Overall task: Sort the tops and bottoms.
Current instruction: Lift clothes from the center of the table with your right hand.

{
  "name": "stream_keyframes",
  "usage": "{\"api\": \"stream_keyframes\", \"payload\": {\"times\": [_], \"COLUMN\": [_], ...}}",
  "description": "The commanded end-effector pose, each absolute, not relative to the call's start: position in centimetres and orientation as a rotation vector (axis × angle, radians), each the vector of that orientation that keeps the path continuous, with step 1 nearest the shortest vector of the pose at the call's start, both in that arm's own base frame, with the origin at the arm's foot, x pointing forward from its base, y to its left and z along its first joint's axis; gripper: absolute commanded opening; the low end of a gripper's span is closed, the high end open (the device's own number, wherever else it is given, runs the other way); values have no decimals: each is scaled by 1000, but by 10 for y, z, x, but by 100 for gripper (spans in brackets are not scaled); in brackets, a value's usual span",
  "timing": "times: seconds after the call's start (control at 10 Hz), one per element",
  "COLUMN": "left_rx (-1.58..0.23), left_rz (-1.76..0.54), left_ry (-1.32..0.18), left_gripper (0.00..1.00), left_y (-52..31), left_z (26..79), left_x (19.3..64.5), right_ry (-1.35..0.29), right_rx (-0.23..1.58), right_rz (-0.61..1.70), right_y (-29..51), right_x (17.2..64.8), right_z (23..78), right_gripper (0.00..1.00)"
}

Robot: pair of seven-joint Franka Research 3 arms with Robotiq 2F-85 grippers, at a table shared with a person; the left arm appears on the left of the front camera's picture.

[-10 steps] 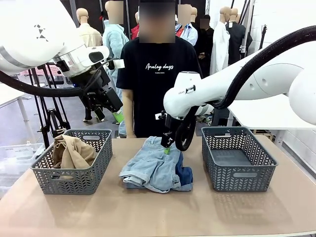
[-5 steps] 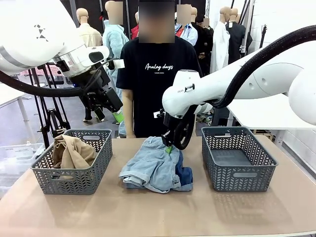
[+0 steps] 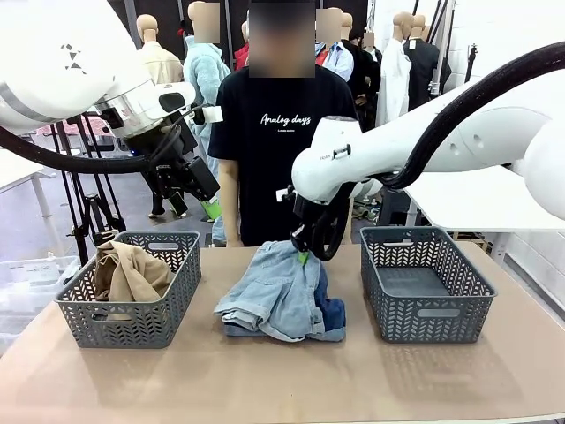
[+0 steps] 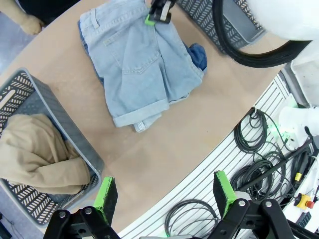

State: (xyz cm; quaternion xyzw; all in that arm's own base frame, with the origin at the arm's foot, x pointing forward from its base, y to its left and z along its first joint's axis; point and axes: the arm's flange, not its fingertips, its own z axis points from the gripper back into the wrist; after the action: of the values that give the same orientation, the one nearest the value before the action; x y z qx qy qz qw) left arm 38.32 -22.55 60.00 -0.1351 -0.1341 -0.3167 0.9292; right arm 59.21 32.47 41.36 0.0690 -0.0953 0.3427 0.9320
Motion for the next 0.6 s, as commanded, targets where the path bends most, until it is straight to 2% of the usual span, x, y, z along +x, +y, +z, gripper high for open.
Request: {"api": "stream_keyframes", "payload": {"times": [0.0,0.3,0.4,0.5], "left_rx": [-275,-275,-275,-275], "left_rz": [-658,-658,-658,-658], "left_ry": [-273,-273,-273,-273], "left_gripper": [100,100,100,100], "left_y": [-224,-224,-224,-224], "left_z": [602,602,602,602], "left_x": [382,382,382,382], "right_ry": [-330,-486,-497,-509], "right_rx": [64,94,110,202], "right_rz": [653,632,635,660], "right_y": [300,285,282,280], "right_x": [570,554,553,557], "right_z": [476,540,545,536], "right_gripper": [0,0,0,0]}}
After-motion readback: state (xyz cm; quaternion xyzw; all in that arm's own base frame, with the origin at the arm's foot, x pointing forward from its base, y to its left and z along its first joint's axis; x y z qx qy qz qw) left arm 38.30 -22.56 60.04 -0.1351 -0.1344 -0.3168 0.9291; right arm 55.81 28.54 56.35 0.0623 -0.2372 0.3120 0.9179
